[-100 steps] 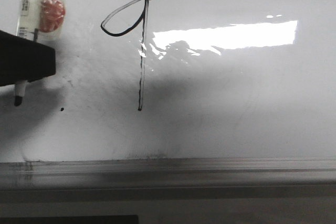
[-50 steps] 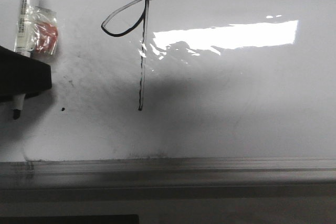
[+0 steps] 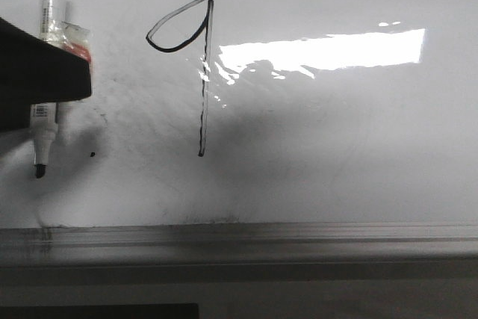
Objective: Write number 9 on whiteboard
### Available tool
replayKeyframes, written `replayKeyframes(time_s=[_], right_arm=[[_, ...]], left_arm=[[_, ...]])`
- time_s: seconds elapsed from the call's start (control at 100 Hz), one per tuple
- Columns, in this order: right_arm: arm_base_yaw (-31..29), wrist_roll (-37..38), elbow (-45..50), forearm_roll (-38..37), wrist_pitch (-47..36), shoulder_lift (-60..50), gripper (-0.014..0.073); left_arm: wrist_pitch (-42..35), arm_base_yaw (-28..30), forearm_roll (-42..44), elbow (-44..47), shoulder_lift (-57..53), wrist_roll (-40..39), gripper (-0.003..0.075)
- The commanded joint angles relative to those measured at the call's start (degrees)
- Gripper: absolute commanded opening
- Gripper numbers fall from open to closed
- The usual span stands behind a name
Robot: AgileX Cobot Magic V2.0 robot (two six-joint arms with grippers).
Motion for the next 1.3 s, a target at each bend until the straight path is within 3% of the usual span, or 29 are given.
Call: replayKeyframes(time_s=[0.0,0.09,0.18,0.25,0.31,0.34,0.72,1.03,1.29], right_arm=[[0.0,-0.1,-1.5,-2.9,-4.8,-3.2,0.0118],[0.0,-0.1,-0.8,-4.2,-5.6,-5.9,-0.0073],[0.0,-0.1,1.4,-6.6,-7.7,-9.0,-0.0062],[0.0,-0.1,4.1,-8.5,-10.5,-11.9,-0.0062],[0.0,-0.1,7.4,-10.0,-14.0,-14.2,-0.0062],[0.0,-0.1,9.1,-10.7,-16.0,-15.9,-0.0062],[0.0,-0.5,34.4,-14.3,-34.2,-41.2,-0.0062],[0.0,-0.5,50.3,-14.3,-33.9,-59.2,-0.0062],[0.0,-0.5,53.8,-14.3,-34.2,-62.7,-0.0063]], left_arm=[[-3.5,0.6,1.5,-0.9,-2.7,0.4,0.0445],[-3.0,0.6,1.8,-0.9,-6.6,0.7,0.0412],[-2.4,0.6,1.8,-0.9,-11.6,5.2,0.0318],[-1.0,0.6,1.8,-0.9,-15.6,9.0,0.0181],[0.5,0.6,1.8,-0.9,-19.2,12.0,0.0017],[1.0,0.6,1.8,-0.8,-20.8,12.9,-0.0019],[9.0,0.6,2.9,6.3,-39.1,20.1,-0.0020],[9.0,0.6,3.0,12.8,-42.4,20.1,-0.0020],[9.0,0.6,3.0,13.0,-42.4,20.0,-0.0020]])
